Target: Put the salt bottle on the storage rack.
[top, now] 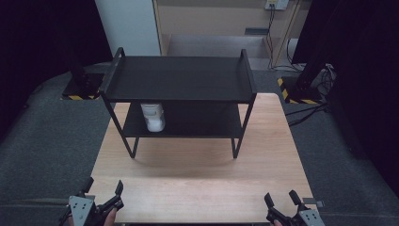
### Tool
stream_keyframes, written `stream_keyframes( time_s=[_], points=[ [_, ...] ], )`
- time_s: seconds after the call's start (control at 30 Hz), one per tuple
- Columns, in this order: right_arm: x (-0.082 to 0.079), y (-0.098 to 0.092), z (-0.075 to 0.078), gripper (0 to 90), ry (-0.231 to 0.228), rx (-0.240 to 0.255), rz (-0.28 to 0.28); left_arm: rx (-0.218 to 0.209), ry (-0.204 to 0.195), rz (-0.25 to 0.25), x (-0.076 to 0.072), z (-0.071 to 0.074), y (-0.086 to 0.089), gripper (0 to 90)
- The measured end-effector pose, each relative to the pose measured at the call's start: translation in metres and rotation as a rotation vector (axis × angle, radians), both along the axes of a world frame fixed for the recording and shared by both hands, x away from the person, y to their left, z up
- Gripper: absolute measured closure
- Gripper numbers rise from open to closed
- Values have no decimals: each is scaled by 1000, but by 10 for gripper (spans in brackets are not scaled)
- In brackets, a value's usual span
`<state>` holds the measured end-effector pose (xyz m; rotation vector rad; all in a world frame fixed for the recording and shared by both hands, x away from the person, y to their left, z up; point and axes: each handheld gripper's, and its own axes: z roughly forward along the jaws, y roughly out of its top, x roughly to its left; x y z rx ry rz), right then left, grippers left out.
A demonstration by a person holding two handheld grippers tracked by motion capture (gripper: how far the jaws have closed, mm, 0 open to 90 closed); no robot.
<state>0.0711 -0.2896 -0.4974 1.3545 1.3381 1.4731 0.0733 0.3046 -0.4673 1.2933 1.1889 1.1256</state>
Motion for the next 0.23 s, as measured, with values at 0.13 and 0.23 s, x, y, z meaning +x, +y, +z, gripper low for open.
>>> stream_keyframes(
  time_s=[0.13,0.23],
  points=[
    [-2,0,0,50,-7,17,0,12,-3,3,1,1,-1,56],
    [-9,1,3,48,-25,18,4,16,-5,-2,-3,4,0,55]
  ],
)
